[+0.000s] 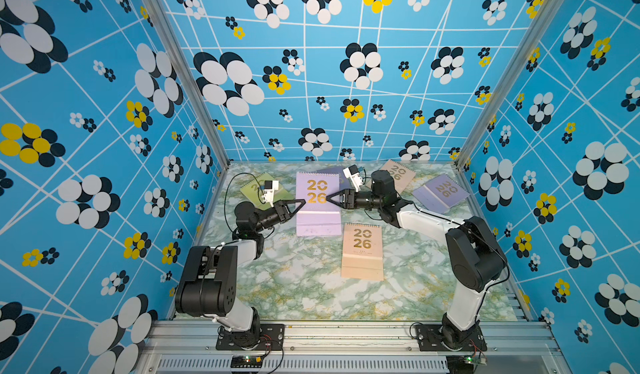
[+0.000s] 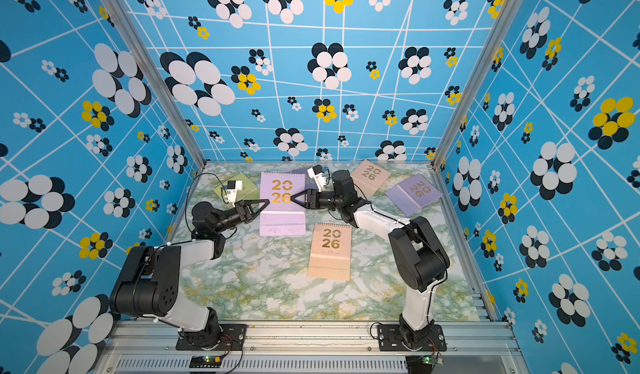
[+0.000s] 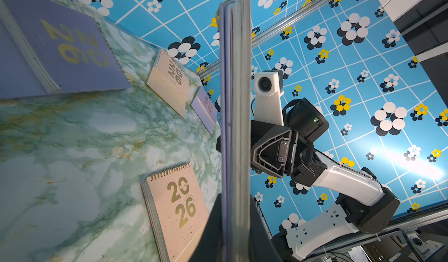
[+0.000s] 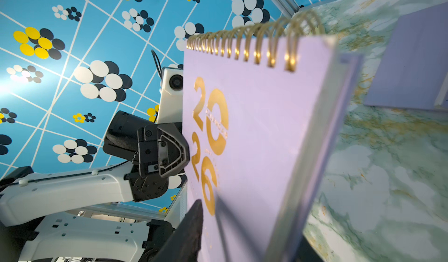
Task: Stack the calendars
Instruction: Place the calendar at the calendar.
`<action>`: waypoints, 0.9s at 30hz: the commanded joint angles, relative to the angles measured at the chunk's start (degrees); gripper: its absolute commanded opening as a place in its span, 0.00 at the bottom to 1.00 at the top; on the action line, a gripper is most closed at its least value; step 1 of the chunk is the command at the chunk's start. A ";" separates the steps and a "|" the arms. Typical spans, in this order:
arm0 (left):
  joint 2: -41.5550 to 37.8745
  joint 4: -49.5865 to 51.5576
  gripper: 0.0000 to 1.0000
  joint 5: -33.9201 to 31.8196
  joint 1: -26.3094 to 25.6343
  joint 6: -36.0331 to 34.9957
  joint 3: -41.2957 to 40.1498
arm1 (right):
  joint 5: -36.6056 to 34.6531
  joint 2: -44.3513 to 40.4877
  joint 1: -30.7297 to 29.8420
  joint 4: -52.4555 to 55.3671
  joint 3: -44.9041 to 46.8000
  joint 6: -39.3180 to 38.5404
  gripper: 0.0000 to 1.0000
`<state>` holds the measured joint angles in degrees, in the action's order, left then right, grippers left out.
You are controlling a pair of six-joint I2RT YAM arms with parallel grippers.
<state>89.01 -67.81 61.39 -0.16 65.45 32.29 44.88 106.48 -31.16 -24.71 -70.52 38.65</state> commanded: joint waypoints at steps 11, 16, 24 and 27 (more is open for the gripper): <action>-1.21 -2.31 0.05 2.07 -0.60 -1.07 1.05 | 0.75 1.63 -1.27 -2.53 -2.34 2.13 0.00; -3.85 4.18 0.42 1.74 -0.54 -5.14 1.86 | -2.48 -0.98 -1.06 4.22 -2.52 -0.12 0.00; -13.87 34.33 0.84 -4.21 -1.18 -24.38 4.89 | -9.35 -10.80 4.84 17.32 2.19 -1.73 0.00; -16.56 43.72 0.89 -8.60 -2.21 -30.60 6.48 | -8.64 -14.21 7.33 21.06 5.38 -1.83 0.00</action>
<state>75.02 -36.36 56.84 -1.34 44.77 36.23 39.03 95.50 -26.04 -9.41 -67.55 38.33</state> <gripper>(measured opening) 0.881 0.137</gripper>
